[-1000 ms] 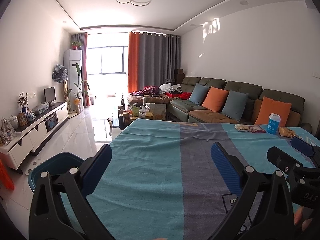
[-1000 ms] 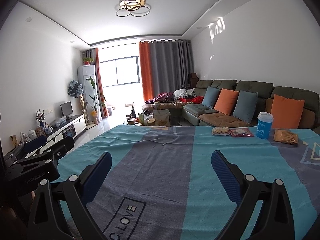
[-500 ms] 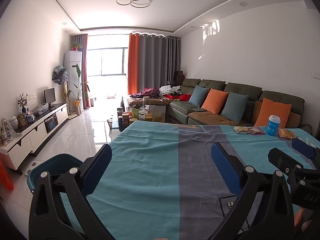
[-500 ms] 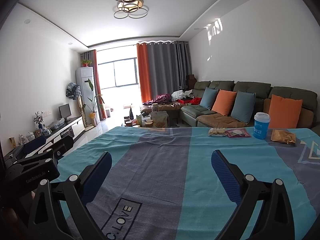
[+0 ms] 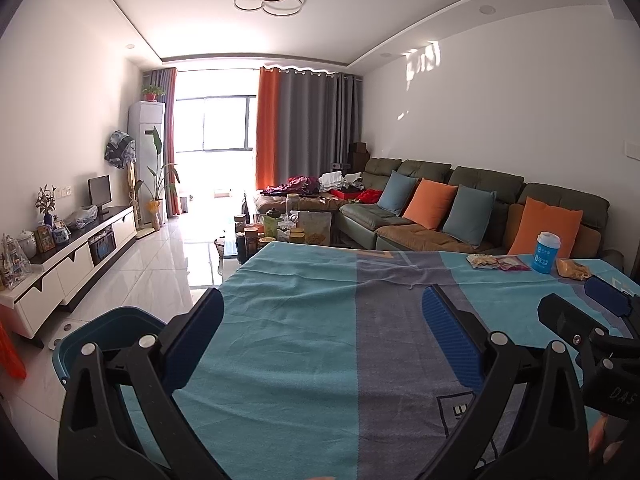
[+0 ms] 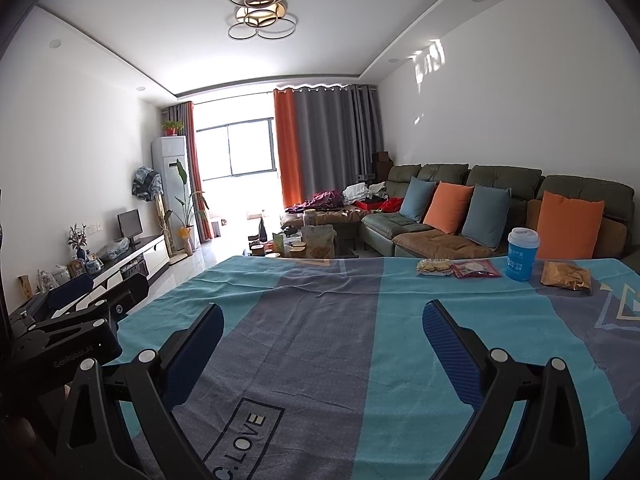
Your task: Collect trash
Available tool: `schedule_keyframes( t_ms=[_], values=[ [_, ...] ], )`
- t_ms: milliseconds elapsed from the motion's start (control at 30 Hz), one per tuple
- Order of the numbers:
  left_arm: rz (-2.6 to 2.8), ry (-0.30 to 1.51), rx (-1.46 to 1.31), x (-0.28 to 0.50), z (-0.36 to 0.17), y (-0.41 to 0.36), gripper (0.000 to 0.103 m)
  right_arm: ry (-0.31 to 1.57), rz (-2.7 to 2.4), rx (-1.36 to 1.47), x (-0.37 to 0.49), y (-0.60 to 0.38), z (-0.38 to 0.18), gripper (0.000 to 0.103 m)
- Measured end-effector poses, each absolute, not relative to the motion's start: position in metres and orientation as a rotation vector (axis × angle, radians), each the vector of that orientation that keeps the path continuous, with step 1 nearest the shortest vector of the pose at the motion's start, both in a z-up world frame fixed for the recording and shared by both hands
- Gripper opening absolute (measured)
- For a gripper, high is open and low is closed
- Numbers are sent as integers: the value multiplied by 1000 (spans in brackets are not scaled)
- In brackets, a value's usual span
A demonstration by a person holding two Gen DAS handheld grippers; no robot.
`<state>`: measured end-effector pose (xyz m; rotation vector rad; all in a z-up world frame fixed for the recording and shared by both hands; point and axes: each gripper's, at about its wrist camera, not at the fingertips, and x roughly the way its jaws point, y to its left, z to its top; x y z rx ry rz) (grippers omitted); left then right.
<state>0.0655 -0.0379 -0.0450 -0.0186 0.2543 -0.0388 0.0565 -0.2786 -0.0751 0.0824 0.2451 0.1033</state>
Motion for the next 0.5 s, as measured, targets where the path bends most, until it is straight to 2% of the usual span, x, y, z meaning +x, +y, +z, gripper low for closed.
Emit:
schedule_keyframes(
  t_ms=[500],
  values=[
    [-31, 246, -20, 68, -44, -40, 97, 235, 101, 77, 60, -279, -70, 96]
  ],
)
